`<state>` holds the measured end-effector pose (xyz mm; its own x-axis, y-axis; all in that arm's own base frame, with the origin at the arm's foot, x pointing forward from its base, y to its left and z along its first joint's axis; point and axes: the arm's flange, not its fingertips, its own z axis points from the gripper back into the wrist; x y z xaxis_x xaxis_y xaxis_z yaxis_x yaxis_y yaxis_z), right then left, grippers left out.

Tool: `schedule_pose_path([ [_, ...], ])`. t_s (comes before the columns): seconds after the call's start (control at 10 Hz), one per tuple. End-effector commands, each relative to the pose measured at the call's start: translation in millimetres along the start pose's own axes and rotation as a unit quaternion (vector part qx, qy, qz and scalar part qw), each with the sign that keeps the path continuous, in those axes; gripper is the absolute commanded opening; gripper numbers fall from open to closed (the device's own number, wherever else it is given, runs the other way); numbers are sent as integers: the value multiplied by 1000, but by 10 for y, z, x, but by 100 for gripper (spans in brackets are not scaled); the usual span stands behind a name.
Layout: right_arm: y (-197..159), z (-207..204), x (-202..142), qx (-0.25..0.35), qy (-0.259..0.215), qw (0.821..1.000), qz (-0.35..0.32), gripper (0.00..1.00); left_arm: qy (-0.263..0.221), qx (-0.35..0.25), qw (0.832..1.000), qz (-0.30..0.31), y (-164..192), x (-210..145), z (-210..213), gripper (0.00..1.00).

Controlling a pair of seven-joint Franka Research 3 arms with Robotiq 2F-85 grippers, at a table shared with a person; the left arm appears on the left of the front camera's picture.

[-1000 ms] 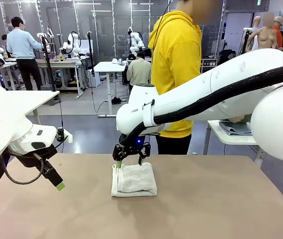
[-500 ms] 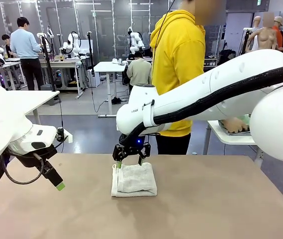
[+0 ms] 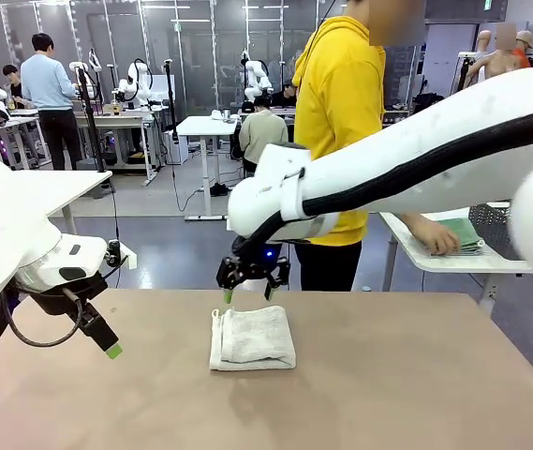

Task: Fold the towels and place them in the basket.
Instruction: Place the folded Towel with hook on the right side of the table.

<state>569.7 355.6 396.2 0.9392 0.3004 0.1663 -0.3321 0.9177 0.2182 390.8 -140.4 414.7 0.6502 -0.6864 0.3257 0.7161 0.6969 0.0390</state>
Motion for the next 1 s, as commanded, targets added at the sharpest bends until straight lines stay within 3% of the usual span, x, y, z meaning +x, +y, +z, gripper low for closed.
schedule_pose_path([
  [0.0, -424, 123, -608, 35, -35, 999, -14, 100, 0, 5, 1000, 7, 3, 29, -10, 100],
  [0.3, -903, 30, -948, 106, -59, 991, -51, 100, 0, 5, 1000, 7, 3, 29, -10, 100],
  [0.6, -1301, -278, -917, 175, -88, 977, -85, 100, 0, 5, 1000, 7, 3, 29, -10, 100],
  [0.9, -1494, -532, -799, 216, -73, 968, -107, 100, 0, 5, 1000, 7, 3, 29, -10, 100],
])
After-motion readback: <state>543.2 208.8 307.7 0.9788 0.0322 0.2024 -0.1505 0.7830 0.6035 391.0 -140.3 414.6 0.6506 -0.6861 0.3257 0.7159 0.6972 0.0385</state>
